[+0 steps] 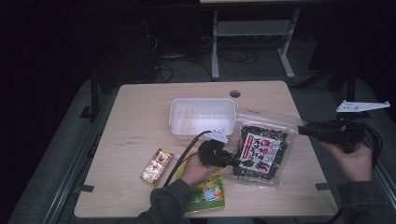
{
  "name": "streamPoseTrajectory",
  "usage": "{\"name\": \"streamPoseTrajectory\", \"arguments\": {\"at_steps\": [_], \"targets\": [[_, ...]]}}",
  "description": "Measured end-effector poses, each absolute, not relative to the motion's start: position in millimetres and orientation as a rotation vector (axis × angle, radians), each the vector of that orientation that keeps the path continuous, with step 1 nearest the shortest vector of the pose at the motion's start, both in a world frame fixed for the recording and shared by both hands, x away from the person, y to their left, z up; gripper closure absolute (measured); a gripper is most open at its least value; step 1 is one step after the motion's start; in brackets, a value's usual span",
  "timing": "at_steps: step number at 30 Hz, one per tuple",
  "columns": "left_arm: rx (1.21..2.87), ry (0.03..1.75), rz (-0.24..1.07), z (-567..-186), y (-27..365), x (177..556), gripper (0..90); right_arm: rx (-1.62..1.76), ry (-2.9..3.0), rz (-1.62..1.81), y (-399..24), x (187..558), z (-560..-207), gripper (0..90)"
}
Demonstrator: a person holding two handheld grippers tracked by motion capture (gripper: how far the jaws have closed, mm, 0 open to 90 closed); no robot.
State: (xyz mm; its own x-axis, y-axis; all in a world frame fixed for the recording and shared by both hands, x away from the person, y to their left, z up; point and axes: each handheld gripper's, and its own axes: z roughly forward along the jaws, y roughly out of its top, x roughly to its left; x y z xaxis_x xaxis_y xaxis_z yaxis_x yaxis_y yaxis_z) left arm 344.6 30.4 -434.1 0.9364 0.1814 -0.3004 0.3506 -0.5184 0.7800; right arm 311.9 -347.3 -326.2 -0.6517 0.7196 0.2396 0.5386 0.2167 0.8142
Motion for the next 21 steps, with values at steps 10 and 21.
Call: {"name": "streamPoseTrajectory", "arguments": {"at_steps": [10, 21], "targets": [[2.126, 0.363, -0.207, -433.4, 30.1, 344.6, 74.5, 1.186, 2.414, 1.503, -332.7, 319.6, -356.6, 31.6], [2.123, 0.343, -0.191, -432.1, 30.0, 343.1, 74.5, 1.158, 2.518, 1.561, -311.0, 334.1, -381.4, 28.3]]}}
